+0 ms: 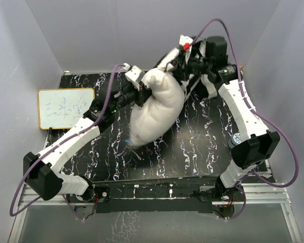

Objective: Put the pillow into the pillowcase
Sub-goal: Stuff the pillow into the pillowcase.

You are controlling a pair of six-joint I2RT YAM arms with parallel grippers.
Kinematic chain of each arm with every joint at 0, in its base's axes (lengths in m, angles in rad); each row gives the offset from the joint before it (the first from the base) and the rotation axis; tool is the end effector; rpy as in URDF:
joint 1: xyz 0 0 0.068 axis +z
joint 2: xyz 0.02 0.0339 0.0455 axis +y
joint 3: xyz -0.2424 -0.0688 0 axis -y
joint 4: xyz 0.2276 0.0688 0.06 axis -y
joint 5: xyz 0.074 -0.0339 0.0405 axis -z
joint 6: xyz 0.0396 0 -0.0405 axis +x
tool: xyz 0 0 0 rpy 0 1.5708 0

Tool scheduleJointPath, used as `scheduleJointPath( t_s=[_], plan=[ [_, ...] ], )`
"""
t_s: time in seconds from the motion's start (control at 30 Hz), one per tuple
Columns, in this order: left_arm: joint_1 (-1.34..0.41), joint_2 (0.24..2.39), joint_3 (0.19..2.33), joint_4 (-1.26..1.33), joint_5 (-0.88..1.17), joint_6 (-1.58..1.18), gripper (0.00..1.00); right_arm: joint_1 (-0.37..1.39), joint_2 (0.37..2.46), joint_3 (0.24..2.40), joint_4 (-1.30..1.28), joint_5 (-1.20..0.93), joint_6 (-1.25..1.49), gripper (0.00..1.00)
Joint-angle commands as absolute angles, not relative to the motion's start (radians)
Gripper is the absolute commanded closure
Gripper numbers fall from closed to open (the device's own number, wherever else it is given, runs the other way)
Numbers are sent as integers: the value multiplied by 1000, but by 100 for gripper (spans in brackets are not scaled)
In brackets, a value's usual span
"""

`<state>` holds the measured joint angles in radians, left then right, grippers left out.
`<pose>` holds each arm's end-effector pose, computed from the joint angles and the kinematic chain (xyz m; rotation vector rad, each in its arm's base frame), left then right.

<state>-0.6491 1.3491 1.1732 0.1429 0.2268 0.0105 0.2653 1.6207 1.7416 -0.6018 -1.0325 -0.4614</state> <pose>0.2446 -0.1968 0.3655 0.7000 1.4885 -0.6734 0.3138 0.1205 0.3990 -1.2230 1.4676 0.9132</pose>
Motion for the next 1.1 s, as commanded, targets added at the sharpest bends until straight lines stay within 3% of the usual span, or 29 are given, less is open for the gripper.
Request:
scheduleJointPath(
  t_s=[0.0,0.2,0.47,0.57,0.7,0.83,0.97,1.07],
  plan=[
    [-602,1306,1180,358,368,-314,100,477,1635,2068,-485,-1144,-312,92],
    [-491,1287,898,645,337,-738,100,569,1678,1897,-418,-894,-286,92],
    [-442,1064,292,768,8,-1030,100,759,1740,1628,-533,-899,-495,92],
    [-442,982,208,756,-14,-1045,100,819,1734,1655,-596,-909,-582,76],
    [-442,894,196,650,-20,-993,100,800,1726,1816,-754,-901,-680,44],
    [-441,842,189,588,-17,-950,100,614,1660,1861,-775,-983,-708,19],
    [-442,852,191,585,12,-928,100,388,1611,1721,-602,-963,-683,5],
    [-442,879,200,601,39,-923,100,361,1603,1540,-447,-806,-775,3]
  ],
)
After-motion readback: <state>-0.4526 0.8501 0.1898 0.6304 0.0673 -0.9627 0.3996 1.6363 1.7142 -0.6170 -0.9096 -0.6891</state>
